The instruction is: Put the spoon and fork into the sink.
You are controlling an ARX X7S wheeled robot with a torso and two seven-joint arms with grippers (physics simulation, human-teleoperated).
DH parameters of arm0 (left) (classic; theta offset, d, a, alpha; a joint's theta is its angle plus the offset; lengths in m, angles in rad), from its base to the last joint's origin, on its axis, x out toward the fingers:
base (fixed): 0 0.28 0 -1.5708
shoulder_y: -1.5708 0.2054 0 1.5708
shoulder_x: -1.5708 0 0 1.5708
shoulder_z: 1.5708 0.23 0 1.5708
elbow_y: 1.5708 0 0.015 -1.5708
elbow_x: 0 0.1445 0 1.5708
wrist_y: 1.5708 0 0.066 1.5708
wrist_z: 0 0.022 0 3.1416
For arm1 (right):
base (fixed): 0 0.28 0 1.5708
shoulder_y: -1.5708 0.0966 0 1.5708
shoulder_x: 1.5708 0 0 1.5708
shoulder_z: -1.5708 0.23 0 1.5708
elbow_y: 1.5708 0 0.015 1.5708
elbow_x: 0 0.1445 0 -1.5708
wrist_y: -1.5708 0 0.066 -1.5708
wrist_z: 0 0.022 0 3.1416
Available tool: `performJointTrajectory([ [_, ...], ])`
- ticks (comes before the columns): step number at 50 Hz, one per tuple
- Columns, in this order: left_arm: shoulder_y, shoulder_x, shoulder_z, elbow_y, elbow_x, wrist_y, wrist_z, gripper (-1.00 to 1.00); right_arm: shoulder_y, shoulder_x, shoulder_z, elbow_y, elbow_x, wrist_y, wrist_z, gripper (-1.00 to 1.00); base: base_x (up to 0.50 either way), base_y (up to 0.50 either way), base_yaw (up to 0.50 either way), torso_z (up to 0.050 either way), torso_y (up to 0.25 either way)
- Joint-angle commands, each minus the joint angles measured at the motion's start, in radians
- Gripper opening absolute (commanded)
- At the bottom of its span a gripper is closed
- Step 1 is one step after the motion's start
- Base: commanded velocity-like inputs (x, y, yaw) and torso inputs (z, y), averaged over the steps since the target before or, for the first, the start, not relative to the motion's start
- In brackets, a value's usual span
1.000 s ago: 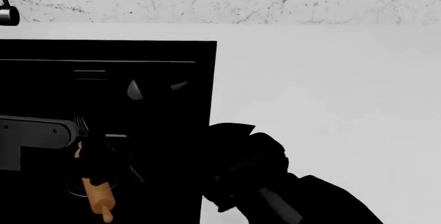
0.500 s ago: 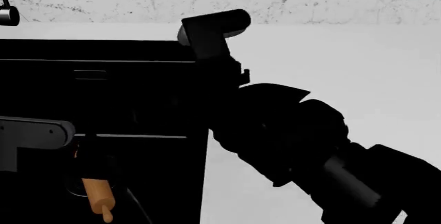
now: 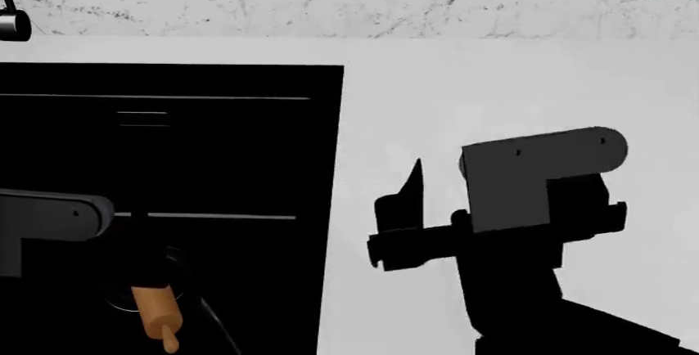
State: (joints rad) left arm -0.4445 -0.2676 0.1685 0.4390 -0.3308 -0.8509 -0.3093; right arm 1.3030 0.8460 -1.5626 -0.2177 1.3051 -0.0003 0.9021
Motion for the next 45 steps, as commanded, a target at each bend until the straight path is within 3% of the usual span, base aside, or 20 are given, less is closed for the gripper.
performJointTrajectory([
  [1,-0.002,0.01,-0.016,-0.013,0.012,-0.002,0.024,1.0,-0.236,0.212,-0.037,-0.257,-0.346,-0.226,0.283,1.0,0.0,0.0,0.0,0.0,0.0],
  [8,0.005,0.006,-0.02,0.008,0.004,-0.013,0.019,1.0,-0.24,0.243,-0.04,-0.313,-0.391,-0.212,0.328,1.0,0.0,0.0,0.0,0.0,0.0],
  [25,0.003,-0.002,-0.015,0.024,-0.001,-0.025,0.008,1.0,-0.043,0.395,0.012,-0.624,-0.296,0.064,0.43,1.0,0.0,0.0,0.0,0.0,0.0],
  [36,-0.001,-0.005,-0.012,0.022,-0.004,-0.025,0.005,1.0,-0.043,0.387,0.013,-0.656,-0.297,0.083,0.452,1.0,0.0,0.02,0.0,0.0,0.0],
  [45,0.002,-0.009,-0.012,0.027,-0.006,-0.026,-0.001,1.0,-0.067,0.383,0.008,-0.639,-0.32,0.054,0.438,1.0,0.0,0.5,0.0,0.0,0.0],
])
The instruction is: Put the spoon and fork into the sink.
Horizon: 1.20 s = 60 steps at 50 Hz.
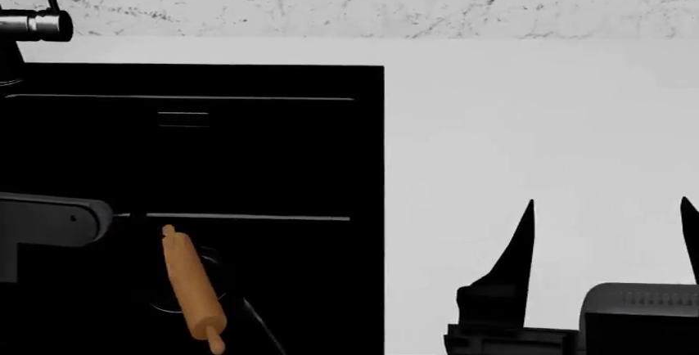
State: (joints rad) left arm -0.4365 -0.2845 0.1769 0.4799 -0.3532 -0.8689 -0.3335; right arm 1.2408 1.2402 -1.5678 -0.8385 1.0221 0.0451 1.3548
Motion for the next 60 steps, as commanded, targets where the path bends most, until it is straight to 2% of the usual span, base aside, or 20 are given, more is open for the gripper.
performJointTrajectory([
  [1,-0.006,0.008,-0.02,-0.013,0.017,-0.009,0.022,1.0,-0.007,-0.011,0.013,-0.017,-0.039,0.002,-0.018,1.0,0.0,0.5,0.0,0.0,0.0],
  [60,-0.013,-0.017,-0.016,0.035,0.004,-0.038,-0.016,1.0,-0.068,-0.031,0.012,0.035,-0.077,-0.061,-0.084,1.0,0.0,0.5,0.0,0.0,0.0],
])
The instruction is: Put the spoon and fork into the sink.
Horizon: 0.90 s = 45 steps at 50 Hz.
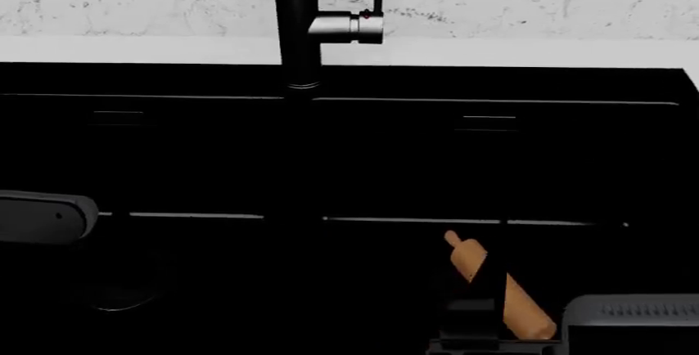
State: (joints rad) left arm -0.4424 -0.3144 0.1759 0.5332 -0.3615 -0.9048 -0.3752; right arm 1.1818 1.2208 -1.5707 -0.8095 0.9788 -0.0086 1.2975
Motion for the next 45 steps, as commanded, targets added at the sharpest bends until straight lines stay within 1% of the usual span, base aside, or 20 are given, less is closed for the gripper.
performJointTrajectory([
  [1,-0.007,0.013,-0.015,-0.018,0.012,-0.003,0.025,1.0,-0.01,-0.011,0.015,0.006,-0.035,-0.007,-0.027,1.0,0.0,0.5,0.0,0.0,0.0],
  [25,-0.005,0.009,-0.009,-0.023,0.005,0.002,0.021,1.0,-0.029,-0.007,0.018,0.0,-0.05,-0.019,-0.018,1.0,0.0,0.5,0.0,0.0,0.0],
  [26,-0.007,0.009,-0.01,-0.021,0.003,-0.001,0.02,1.0,-0.038,-0.006,0.021,0.003,-0.059,-0.049,-0.025,1.0,0.0,0.0,0.0,0.0,0.0],
  [39,-0.017,0.007,-0.011,-0.011,-0.005,-0.019,0.012,1.0,-0.029,-0.007,0.029,0.0,-0.048,-0.035,-0.029,1.0,0.0,0.0,0.0,0.0,0.0],
  [43,-0.041,0.004,-0.042,0.039,-0.04,-0.104,-0.001,1.0,-0.028,-0.007,0.03,0.004,-0.045,-0.034,-0.034,1.0,0.0,0.0,0.0,0.0,0.0],
  [45,-0.073,-0.009,-0.076,0.094,-0.068,-0.19,-0.014,1.0,-0.031,-0.005,0.03,0.007,-0.046,-0.039,-0.039,1.0,0.0,0.0,0.0,0.0,0.0],
])
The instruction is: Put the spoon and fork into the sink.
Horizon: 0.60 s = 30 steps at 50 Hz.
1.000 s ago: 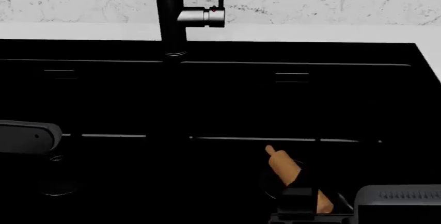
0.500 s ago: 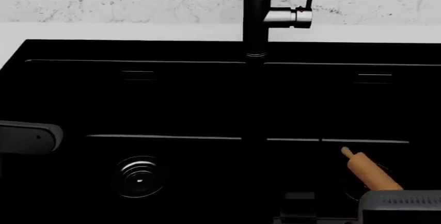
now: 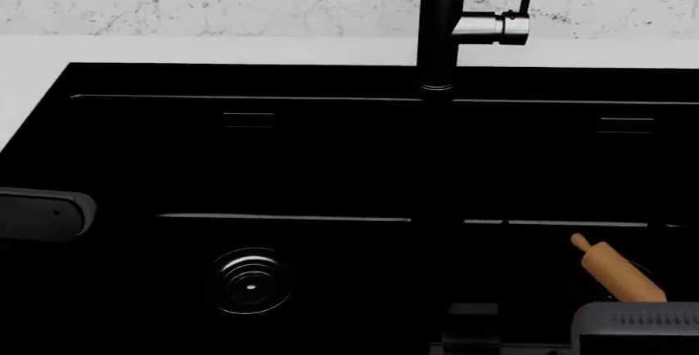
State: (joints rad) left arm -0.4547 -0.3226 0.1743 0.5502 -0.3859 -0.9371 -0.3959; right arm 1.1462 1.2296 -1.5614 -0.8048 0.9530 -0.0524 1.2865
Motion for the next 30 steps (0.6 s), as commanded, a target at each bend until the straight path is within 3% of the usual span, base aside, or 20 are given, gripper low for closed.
performJointTrajectory([
  [1,-0.084,-0.003,-0.099,0.115,-0.057,-0.218,-0.012,1.0,0.0,-0.015,0.02,0.01,-0.024,-0.003,-0.032,1.0,0.0,0.0,0.0,0.0,0.0],
  [9,-0.205,-0.001,-0.248,0.231,-0.162,-0.514,-0.036,1.0,-0.007,-0.021,0.021,0.022,-0.027,-0.016,-0.046,1.0,0.0,0.0,0.0,0.0,0.0],
  [18,-0.347,-0.03,-0.295,0.179,-0.171,-0.625,-0.068,1.0,-0.012,-0.018,0.023,0.026,-0.027,-0.021,-0.052,1.0,0.0,0.0,0.0,0.0,0.0],
  [24,-0.397,-0.087,-0.377,0.074,-0.4,-0.631,-0.289,1.0,-0.036,-0.02,0.02,0.06,-0.036,-0.062,-0.071,1.0,0.0,0.0,0.0,0.0,0.0],
  [30,-0.389,-0.109,-0.381,0.013,-0.357,-0.615,-0.373,1.0,-0.06,-0.017,0.016,0.086,-0.046,-0.1,-0.088,1.0,0.0,0.0,0.0,0.0,0.0],
])
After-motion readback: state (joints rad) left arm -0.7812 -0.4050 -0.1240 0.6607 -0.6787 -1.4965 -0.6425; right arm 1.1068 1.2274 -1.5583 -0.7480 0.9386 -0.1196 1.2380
